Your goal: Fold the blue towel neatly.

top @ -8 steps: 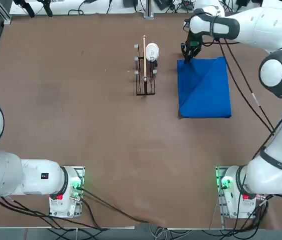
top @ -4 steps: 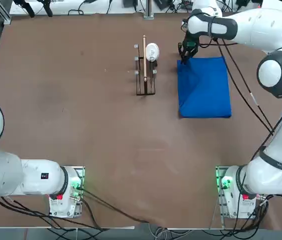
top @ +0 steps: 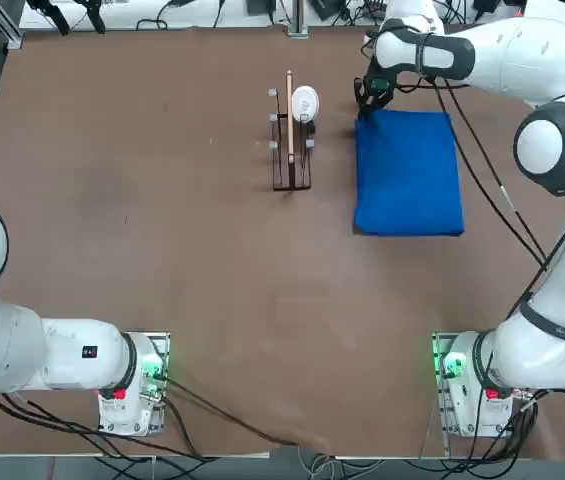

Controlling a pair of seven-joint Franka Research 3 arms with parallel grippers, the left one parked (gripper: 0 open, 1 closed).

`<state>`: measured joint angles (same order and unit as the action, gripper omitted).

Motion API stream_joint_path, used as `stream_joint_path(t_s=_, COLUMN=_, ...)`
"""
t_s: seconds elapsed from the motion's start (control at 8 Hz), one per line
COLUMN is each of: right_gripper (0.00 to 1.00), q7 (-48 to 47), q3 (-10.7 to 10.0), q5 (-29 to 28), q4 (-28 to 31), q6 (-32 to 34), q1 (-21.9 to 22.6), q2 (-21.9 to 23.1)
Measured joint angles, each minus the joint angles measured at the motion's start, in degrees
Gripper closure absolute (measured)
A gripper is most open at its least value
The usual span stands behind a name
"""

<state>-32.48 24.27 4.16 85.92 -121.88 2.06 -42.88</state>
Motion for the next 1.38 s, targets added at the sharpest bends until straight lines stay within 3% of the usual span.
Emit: stream_joint_path(t_s=1.38, right_gripper=0.92, q7=-0.22, q3=-0.08, q5=0.00, q4=-1.36, q6=-3.42, q1=1.30, q2=-2.58)
